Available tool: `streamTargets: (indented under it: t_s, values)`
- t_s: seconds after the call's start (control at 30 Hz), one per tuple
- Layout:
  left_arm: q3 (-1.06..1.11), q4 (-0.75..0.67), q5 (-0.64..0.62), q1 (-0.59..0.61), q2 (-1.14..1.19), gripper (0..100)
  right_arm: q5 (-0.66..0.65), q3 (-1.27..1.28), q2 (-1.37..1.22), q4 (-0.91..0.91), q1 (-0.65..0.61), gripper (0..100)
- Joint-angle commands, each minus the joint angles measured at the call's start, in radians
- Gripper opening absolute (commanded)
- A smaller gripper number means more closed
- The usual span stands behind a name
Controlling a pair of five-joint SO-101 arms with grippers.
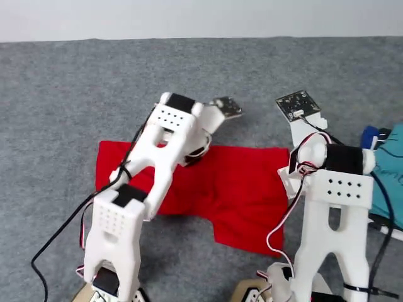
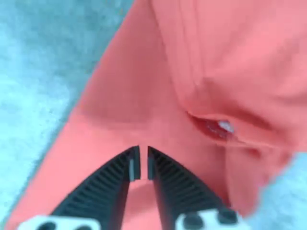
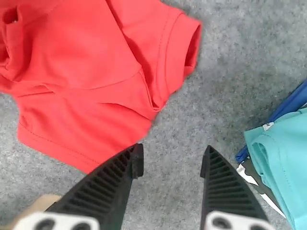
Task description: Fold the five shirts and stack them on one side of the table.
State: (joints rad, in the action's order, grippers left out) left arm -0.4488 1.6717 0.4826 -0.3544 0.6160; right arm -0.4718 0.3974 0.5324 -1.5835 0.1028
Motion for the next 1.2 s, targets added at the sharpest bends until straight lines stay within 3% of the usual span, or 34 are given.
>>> streamTargets:
  t_s: [0.0,0.3,0.7,0.93,1.17]
  values:
    - [-0.050,0.068,-0.046,-0.081,-0.129,3,0.008,-0.009,0.030,0.019,0.050,20.5]
    - [0.004,0.017,-0.121,-0.222,-0.066,3,0.005,-0.009,0.030,0.007,0.205,20.5]
    - [0.036,-0.002,-0.069,-0.048,0.147,3,0.003,-0.009,0.031,-0.021,0.262,20.5]
    - [0.007,0.041,-0.077,-0.078,0.141,3,0.003,-0.009,0.031,-0.015,0.260,20.5]
    - [0.007,0.052,-0.175,-0.127,-0.048,4,0.005,-0.009,0.031,-0.019,0.260,20.5]
